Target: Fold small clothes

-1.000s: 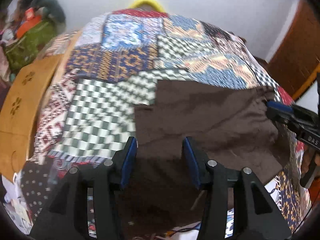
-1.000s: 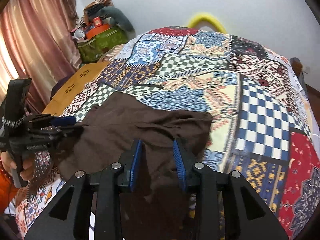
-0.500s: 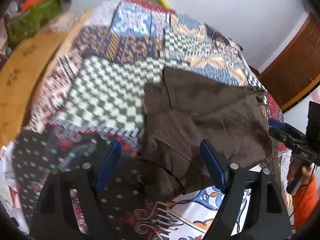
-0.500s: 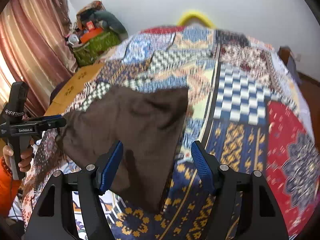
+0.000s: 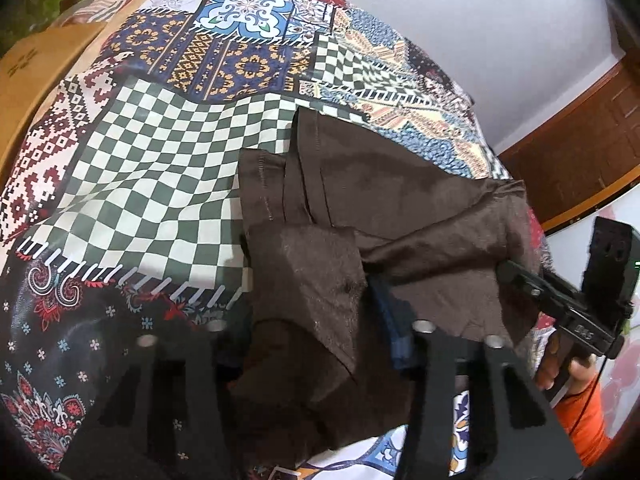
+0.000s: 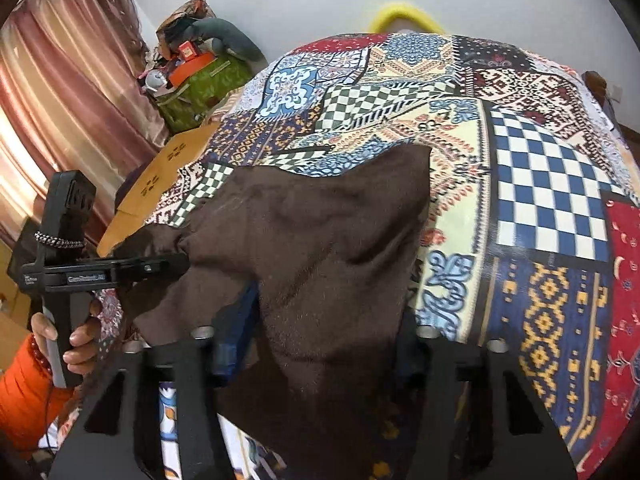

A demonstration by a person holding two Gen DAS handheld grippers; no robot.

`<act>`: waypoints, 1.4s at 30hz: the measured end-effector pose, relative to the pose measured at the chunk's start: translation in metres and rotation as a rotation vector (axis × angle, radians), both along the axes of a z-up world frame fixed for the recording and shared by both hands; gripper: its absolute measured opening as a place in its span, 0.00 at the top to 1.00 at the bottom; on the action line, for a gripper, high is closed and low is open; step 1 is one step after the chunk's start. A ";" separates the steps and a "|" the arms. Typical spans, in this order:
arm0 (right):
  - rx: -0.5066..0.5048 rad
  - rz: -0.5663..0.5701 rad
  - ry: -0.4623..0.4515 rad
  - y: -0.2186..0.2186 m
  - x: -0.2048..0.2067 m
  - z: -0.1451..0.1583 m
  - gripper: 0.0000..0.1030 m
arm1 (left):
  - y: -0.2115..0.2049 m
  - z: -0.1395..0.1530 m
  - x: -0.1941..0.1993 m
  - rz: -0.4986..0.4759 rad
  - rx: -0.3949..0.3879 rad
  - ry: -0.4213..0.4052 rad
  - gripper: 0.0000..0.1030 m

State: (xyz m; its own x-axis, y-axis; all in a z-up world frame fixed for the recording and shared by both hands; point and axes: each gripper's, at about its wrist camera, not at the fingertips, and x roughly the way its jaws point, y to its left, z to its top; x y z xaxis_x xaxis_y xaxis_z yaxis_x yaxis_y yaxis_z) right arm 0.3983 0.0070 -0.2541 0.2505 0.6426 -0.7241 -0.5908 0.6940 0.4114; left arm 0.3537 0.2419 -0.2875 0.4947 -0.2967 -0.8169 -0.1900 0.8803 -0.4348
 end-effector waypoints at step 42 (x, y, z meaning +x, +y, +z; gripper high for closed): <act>-0.156 0.104 -0.145 0.033 -0.148 0.050 0.67 | 0.035 0.050 -0.185 0.075 0.360 0.004 0.49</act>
